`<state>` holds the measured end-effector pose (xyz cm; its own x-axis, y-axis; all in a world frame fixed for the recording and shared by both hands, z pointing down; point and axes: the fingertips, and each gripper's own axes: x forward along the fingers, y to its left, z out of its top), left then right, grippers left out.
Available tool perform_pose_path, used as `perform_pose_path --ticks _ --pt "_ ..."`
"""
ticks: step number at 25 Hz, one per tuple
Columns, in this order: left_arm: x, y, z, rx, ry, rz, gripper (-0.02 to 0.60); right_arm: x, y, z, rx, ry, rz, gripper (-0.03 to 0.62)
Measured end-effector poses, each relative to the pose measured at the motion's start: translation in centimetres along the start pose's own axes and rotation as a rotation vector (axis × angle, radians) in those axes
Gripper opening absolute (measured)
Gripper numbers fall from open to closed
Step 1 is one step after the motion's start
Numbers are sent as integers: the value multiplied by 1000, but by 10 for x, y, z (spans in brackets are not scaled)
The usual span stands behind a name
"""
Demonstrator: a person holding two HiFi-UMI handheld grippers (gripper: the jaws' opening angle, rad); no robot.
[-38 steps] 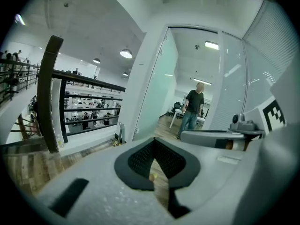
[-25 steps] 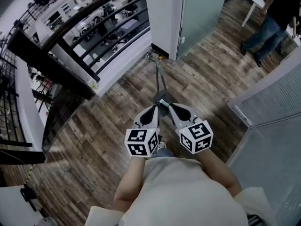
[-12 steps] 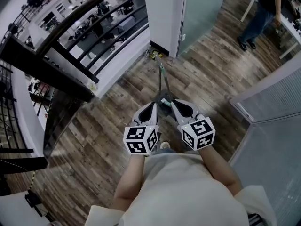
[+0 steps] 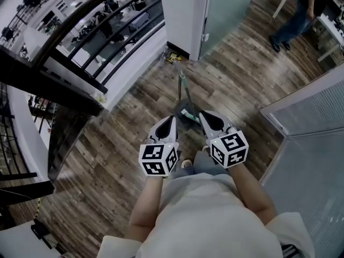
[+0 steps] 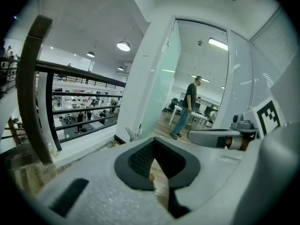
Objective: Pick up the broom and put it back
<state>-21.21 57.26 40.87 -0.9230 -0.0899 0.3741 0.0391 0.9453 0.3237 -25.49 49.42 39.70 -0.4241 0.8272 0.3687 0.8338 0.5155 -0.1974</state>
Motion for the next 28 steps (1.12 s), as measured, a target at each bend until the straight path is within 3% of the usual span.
perform_pose_path --ticks 15,28 --pt "70 32 11 -47 8 74 6 66 -69 -1 -48 68 5 8" --pt "120 65 -5 -97 47 129 6 135 -102 -26 -55 168 63 82"
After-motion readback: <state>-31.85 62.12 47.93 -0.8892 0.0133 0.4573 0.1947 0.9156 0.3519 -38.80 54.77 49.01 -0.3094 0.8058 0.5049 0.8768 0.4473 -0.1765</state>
